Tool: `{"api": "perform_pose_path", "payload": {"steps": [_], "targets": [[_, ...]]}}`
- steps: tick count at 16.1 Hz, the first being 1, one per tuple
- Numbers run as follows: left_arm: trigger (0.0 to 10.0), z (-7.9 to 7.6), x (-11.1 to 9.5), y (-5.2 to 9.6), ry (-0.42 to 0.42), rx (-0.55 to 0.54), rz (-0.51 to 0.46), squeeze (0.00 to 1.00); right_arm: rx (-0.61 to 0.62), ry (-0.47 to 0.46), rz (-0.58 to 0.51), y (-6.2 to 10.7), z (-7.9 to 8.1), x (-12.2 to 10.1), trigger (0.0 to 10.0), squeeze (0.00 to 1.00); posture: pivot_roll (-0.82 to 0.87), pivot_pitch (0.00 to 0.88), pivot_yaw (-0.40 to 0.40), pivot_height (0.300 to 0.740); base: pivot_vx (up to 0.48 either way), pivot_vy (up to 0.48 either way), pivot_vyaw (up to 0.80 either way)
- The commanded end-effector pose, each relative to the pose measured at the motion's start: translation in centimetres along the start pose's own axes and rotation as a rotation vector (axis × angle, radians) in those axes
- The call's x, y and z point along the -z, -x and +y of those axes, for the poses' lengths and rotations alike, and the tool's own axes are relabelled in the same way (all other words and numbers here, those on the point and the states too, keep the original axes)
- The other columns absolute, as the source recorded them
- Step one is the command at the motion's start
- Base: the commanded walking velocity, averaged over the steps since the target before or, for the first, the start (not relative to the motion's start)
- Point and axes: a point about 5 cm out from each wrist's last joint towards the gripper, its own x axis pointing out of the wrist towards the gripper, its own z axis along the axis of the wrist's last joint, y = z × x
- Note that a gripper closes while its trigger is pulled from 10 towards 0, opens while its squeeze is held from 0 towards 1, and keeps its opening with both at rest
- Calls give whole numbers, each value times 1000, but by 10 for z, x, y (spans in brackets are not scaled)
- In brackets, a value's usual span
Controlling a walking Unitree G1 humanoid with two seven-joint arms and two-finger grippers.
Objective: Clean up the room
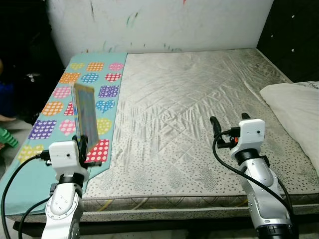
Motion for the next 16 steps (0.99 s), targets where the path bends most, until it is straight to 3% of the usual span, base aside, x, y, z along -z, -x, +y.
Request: {"api": "perform_pose_path", "payload": {"steps": [1,4,7,9,12,16], "targets": [[10000,5,-2,1,-20,-21,-3,0,0,-12,4,-2,3,0,10000,0,-145,0,42,740,0,0,0],[10000,6,-2,1,-2,-50,-2,0,-22,-10,25,-2,5,2,10000,0,-135,0,-3,740,0,0,0],[10000,6,-4,-10,12,-80,-17,0,-26,5,39,-6,2,4,10000,0,-123,0,-44,740,0,0,0],[10000,5,-9,-17,13,-88,-31,0,-11,10,51,-10,-1,5,10000,0,-125,0,-45,740,0,0,0],[10000,6,0,-8,25,-73,-3,0,-6,9,47,-7,0,5,10000,0,-146,0,-7,740,0,0,0],[10000,1,2,-9,23,-53,10,0,4,-1,54,0,4,9,10000,0,-160,0,10,740,0,0,0]]}}
